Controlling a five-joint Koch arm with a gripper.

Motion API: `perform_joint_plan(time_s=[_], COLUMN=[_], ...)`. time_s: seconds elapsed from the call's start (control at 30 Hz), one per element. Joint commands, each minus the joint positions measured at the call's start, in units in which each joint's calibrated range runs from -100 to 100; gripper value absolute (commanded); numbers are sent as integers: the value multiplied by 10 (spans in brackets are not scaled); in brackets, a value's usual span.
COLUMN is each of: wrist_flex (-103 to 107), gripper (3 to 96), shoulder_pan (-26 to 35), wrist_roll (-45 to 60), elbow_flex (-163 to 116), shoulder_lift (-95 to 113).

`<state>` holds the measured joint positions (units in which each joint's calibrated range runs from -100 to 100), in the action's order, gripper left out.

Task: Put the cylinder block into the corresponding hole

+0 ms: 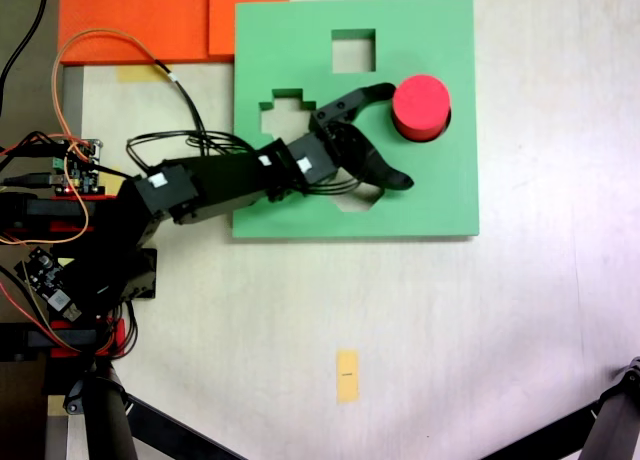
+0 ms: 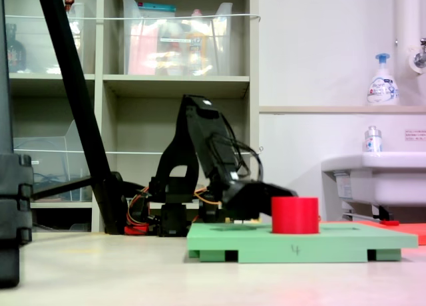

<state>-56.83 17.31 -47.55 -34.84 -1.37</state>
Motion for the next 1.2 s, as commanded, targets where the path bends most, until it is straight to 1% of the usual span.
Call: perform_joint_plan(time_s=[0.03,0.1,0.17,0.2,0.23,0.27,0.3,0.37,0.4,0.47,0.57,0.63,0.7,0.87,1.0,1.13,1.2], wrist_flex=[-54,-17,82,154,222,278,323,449,481,492,480,425,346,342,421,553,559], gripper=[869,864,862,832,772,736,665,448,434,444,458,506,510,489,474,472,472], shoulder_pan=[-14,-24,-39,-48,-56,-70,-83,-122,-130,-152,-165,-177,-177,-160,-138,-138,-138], wrist_roll=[10,30,61,78,96,111,130,218,241,263,361,423,460,489,495,495,495], elbow_flex=[-95,-142,-170,-174,-177,-182,-185,-183,-180,-189,-281,-378,-480,-652,-652,-652,-652], shoulder_lift=[289,428,590,676,758,834,901,1014,1014,1014,1014,1014,1014,1014,1014,1014,1014])
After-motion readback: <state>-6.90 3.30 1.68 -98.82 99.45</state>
